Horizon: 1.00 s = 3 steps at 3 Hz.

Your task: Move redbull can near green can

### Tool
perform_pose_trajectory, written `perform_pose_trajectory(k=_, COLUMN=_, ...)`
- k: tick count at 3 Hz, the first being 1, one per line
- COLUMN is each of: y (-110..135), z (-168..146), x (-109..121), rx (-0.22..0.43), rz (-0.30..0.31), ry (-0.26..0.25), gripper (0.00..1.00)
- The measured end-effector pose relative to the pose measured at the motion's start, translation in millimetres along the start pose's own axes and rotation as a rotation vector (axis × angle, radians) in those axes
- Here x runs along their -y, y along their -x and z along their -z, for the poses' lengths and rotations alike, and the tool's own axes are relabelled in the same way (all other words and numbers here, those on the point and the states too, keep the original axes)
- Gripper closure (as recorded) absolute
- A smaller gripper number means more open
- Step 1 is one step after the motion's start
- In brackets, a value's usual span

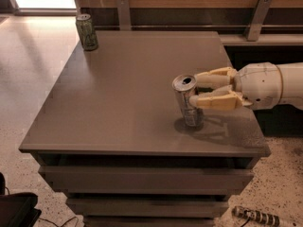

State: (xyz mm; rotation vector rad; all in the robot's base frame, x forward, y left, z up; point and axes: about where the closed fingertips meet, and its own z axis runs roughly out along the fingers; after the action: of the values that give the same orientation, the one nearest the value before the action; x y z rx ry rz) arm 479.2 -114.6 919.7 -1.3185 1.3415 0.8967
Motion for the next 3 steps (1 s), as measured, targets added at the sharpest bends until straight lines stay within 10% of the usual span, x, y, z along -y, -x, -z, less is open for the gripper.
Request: perform_pose_trajectory(k=3, y=-24, z=14, x=19, rx=-0.069, rz=-0.125, ry=-0.091, gripper=1.0)
